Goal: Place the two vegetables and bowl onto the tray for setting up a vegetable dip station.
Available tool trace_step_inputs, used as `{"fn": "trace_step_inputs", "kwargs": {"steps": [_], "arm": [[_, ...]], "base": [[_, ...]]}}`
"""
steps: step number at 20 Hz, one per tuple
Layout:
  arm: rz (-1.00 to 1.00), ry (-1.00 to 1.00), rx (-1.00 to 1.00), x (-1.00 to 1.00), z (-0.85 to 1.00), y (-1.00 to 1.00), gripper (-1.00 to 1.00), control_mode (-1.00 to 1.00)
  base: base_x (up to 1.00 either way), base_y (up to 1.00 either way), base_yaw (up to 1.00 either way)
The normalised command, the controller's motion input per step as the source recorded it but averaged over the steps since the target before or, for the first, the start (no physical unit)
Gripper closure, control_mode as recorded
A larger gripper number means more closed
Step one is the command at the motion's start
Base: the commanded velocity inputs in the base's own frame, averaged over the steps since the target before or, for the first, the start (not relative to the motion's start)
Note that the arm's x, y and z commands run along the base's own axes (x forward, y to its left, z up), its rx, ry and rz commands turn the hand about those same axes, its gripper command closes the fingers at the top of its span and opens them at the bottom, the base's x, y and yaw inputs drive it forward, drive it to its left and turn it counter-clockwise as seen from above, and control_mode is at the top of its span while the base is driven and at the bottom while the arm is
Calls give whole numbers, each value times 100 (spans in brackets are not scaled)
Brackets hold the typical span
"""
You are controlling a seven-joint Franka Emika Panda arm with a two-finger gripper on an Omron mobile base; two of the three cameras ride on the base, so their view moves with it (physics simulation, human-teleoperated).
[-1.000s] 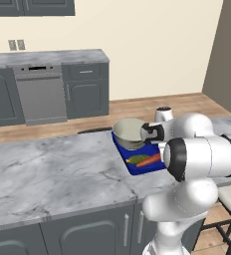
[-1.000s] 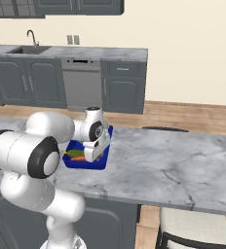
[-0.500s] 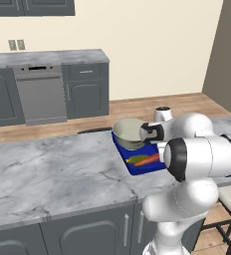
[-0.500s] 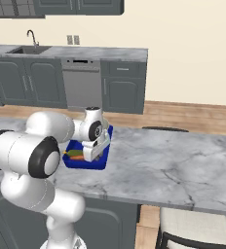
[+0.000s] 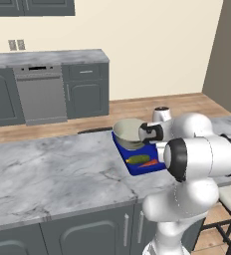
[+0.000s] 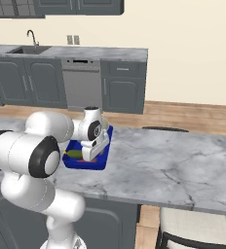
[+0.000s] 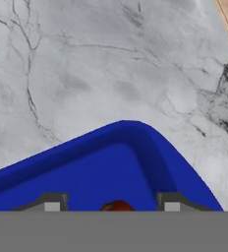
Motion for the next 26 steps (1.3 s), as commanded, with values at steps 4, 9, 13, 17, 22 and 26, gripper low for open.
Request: {"fn": "trace_step_inputs", "kwargs": {"steps": [4, 9, 13, 17, 22, 26], "arm": [[0, 1, 0, -7, 10, -2, -100, -100], [0, 3, 0, -12, 23, -7, -100, -100], [0, 8, 0, -8, 24, -2, -100, -100], [4, 0, 0, -19, 26, 0, -100, -100], [15, 0, 0, -31, 21, 5, -100, -100], [36, 0, 0, -34, 13, 18, -100, -100]], "base": [[0, 0, 0], [0, 0, 0], [0, 0, 0], [0, 0, 0], [0, 0, 0], [0, 0, 0]]}}
